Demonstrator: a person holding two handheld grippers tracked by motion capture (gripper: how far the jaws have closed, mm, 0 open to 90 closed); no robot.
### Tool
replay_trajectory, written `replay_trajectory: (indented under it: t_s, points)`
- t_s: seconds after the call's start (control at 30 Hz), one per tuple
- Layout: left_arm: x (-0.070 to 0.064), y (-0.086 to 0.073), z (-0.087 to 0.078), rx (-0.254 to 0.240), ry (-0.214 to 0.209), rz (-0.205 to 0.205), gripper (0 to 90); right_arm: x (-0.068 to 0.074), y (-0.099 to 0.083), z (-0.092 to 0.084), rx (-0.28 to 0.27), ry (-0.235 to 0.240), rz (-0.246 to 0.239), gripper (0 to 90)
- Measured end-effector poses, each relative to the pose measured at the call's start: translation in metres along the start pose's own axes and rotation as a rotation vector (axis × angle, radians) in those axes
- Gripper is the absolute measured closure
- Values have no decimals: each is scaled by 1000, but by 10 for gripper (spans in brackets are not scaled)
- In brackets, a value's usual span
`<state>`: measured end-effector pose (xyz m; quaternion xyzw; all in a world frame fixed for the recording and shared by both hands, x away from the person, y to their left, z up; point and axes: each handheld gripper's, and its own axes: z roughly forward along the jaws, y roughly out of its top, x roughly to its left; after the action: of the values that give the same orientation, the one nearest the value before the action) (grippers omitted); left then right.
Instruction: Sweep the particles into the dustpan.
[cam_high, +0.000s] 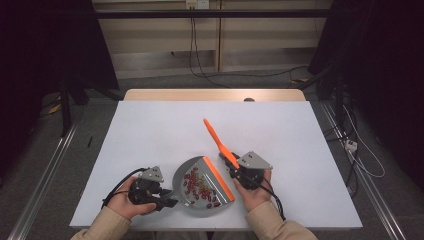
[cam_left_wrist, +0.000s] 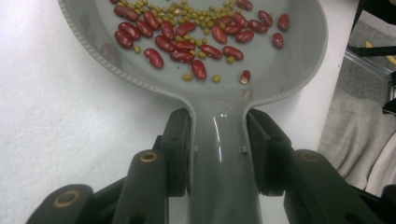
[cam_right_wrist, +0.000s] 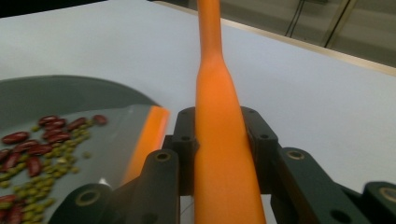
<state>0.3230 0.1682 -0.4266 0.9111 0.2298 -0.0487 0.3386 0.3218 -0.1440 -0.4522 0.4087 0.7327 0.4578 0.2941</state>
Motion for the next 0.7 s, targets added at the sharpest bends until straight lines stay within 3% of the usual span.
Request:
replay_trajectory:
  t_s: [0.07,0.17,0.23,0.27,0.33,0.47,0.7]
  points:
    - [-1,1,1,-6,3,-11,627,9,1,1,-1,14,-1,707]
    - [-1,2,1,6,16,-4,627,19,3,2,-20,72,40,710]
    - [-1,2,1,4,14,-5,627,28,5,3,-20,67,5,709]
    - [-2,2,1,-2,18,-13,627,29,6,3,-39,87,18,710]
    - [-2,0,2,-11,11,-20,627,28,11,2,-62,125,61,713]
    - [-1,-1,2,-15,11,-8,627,25,15,1,-83,139,88,713]
    - [-1,-4,2,-49,15,0,628,4,15,-5,-90,99,103,713]
